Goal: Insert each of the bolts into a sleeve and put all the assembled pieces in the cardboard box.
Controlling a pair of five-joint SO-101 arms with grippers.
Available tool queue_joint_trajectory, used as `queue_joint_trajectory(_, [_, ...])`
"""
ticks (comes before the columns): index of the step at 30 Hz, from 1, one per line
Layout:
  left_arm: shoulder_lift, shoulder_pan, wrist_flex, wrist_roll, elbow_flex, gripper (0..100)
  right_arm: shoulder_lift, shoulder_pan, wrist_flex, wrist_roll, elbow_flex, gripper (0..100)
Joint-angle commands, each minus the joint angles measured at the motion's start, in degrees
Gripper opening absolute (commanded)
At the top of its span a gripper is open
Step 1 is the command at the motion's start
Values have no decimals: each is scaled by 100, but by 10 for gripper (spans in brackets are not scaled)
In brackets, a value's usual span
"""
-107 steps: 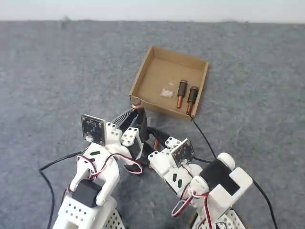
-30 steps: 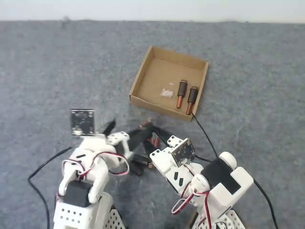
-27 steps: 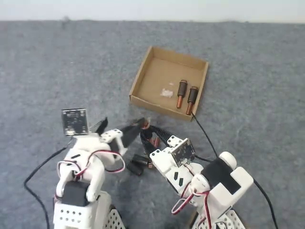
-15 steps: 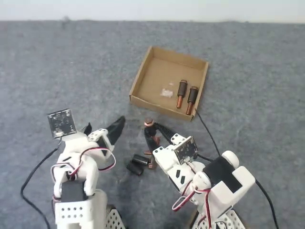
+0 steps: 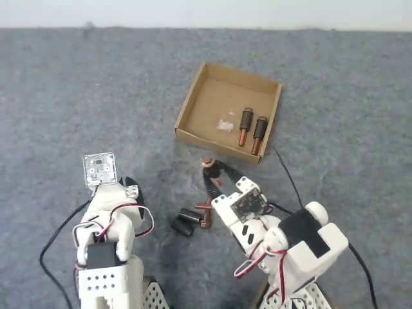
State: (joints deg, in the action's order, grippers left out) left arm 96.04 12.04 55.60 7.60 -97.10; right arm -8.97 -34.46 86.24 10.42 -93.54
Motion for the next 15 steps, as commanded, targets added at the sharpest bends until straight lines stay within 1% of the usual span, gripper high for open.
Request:
queue_joint_trajectory(1, [97,26,-105,-70,57,33,286,127,75,70,114,6])
queue_joint_trajectory(5, [97,26,229,-97,154,33,338,127,75,97,53,6])
queue_joint_trajectory(10, [97,26,316,-413,180,33,1112,163,4,70,-264,6])
queue_joint_trajectory(12, [97,26,308,-413,180,33,1437,215,-382,44,-246,6])
queue_joint_trajectory(15, [97,26,308,-413,180,33,1903,365,-1244,-308,-211,6])
